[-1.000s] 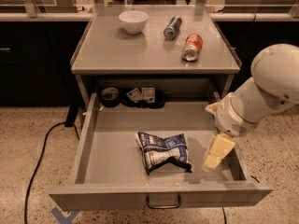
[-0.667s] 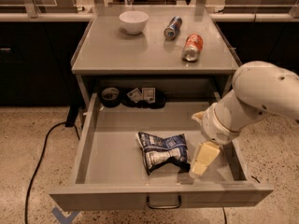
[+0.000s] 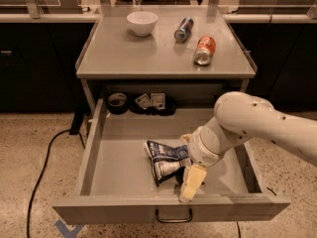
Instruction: Pick blue chip bag from top drawer and place on counter
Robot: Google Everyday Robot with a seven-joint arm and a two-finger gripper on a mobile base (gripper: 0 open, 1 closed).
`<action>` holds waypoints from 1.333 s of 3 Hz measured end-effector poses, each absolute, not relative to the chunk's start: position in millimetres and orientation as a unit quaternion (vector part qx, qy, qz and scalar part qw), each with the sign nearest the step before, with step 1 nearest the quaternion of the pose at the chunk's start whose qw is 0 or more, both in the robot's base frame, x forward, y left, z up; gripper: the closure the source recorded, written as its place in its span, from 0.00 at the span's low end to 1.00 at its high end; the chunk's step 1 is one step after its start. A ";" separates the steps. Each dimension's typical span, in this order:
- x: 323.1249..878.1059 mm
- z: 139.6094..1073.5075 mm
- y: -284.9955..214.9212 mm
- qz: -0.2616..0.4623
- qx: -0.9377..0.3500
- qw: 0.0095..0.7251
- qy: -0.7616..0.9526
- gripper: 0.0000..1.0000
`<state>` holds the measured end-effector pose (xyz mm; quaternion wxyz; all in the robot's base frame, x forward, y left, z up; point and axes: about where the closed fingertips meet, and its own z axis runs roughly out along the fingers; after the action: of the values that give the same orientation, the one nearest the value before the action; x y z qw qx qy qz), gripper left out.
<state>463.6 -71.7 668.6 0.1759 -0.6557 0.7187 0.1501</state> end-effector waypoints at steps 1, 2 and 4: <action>463.7 668.7 -71.7 0.150 -0.656 0.176 0.719 0.00; 472.4 690.3 -71.8 0.131 -0.656 0.181 0.721 0.00; 505.6 723.2 -61.9 0.102 -0.670 0.207 0.706 0.00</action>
Offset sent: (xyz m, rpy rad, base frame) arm 0.0220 -0.0017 0.0514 -0.0483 -0.0753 -0.0274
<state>505.6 -61.9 723.2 0.2070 -0.6699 0.7057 0.1021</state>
